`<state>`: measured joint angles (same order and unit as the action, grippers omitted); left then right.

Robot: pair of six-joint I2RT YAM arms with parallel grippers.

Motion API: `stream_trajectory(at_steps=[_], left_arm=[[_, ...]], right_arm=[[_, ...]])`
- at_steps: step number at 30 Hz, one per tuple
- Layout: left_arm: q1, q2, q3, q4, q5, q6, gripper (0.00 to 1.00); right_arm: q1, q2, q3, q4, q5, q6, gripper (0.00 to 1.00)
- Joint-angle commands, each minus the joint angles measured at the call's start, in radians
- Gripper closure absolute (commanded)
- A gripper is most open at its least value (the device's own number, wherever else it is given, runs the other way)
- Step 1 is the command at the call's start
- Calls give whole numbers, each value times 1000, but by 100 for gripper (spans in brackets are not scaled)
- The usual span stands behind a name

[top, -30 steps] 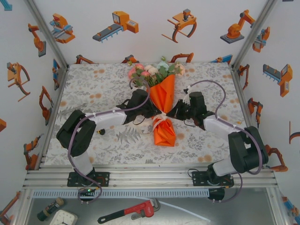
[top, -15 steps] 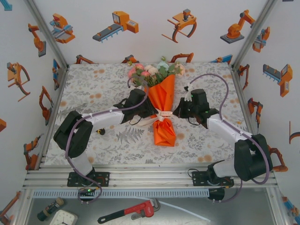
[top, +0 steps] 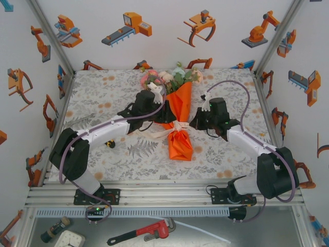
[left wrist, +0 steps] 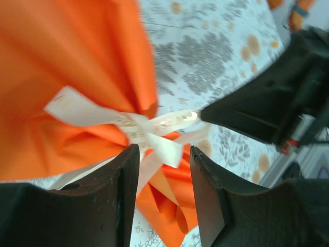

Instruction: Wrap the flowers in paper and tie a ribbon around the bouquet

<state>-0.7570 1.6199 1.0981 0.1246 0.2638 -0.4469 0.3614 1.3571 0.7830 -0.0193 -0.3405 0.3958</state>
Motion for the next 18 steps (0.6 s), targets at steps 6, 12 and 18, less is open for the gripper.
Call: stream_trajectory(at_steps=[6, 12, 18], left_arm=[[-78, 77, 38, 138, 357, 380, 54], [-107, 132, 17, 146, 235, 506, 50], [-129, 151, -8, 194, 98, 541, 41]], right_arm=[[4, -13, 21, 14, -34, 22, 100], [4, -6, 25, 15, -49, 32, 100], [4, -5, 28, 19, -63, 38, 100]])
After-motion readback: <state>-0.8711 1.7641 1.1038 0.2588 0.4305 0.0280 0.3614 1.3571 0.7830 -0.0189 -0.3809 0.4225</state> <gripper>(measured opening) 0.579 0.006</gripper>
